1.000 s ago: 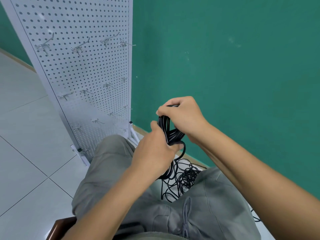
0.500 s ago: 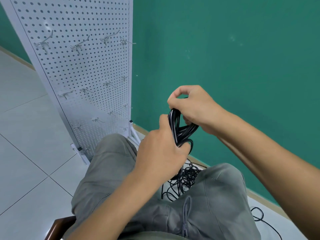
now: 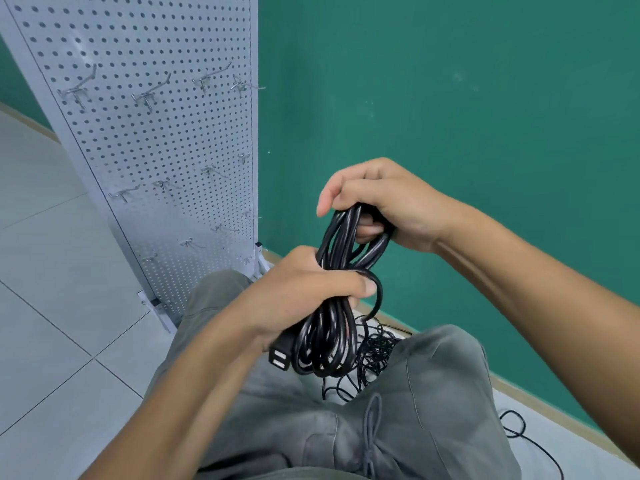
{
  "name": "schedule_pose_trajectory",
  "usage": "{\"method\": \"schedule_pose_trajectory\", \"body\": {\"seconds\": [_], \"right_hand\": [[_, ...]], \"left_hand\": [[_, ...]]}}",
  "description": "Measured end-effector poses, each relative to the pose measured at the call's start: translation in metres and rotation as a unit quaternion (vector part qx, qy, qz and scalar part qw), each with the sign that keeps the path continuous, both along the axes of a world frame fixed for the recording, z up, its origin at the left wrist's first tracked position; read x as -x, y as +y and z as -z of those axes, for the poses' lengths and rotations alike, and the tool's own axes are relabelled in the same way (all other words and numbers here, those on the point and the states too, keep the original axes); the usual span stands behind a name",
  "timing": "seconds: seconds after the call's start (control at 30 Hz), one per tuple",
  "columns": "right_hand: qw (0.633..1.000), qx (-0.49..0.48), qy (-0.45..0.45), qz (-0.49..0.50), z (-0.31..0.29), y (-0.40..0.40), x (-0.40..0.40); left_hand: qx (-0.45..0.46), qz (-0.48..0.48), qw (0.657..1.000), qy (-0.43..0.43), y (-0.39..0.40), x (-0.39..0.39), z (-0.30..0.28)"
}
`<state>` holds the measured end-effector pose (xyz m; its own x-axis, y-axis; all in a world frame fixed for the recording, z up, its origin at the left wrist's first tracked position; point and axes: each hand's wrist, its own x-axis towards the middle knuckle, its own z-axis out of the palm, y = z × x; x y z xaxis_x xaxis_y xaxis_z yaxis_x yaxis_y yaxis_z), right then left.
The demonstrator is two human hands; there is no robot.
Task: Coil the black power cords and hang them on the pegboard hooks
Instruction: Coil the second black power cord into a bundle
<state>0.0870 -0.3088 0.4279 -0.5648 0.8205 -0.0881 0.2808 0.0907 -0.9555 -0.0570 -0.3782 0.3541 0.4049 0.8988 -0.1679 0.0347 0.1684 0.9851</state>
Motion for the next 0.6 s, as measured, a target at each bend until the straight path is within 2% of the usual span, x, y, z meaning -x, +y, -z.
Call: {"method": "schedule_pose_trajectory", "body": {"seconds": [0.1, 0.17, 0.27, 0.4, 0.5, 0.57, 0.6], "right_hand": [[1.000, -0.005, -0.020, 0.018, -0.002, -0.001, 0.004], [0.992, -0.045, -0.098, 0.064, -0.004, -0.001, 0.007], [0.953, -0.160, -0.232, 0.112, 0.000, -0.004, 0.011], [0.942, -0.184, -0.234, 0.155, 0.007, -0.008, 0.012], [0.925, -0.212, -0.262, 0.175, 0.010, -0.007, 0.012], [0.921, -0.225, -0.265, 0.175, 0.011, -0.009, 0.016], [0.921, -0.231, -0.262, 0.170, 0.012, -0.009, 0.017]], "left_hand": [[0.018, 0.001, 0.997, -0.075, -0.002, -0.001, 0.003], [0.004, -0.029, 0.997, -0.076, -0.001, -0.002, 0.006], [-0.067, -0.101, 0.993, -0.008, 0.000, -0.004, 0.010], [-0.153, -0.182, 0.964, 0.121, -0.002, -0.010, 0.011], [-0.204, -0.205, 0.915, 0.282, -0.009, -0.021, 0.009], [-0.227, -0.223, 0.889, 0.330, -0.013, -0.027, 0.010], [-0.224, -0.224, 0.889, 0.330, -0.012, -0.027, 0.010]]}}
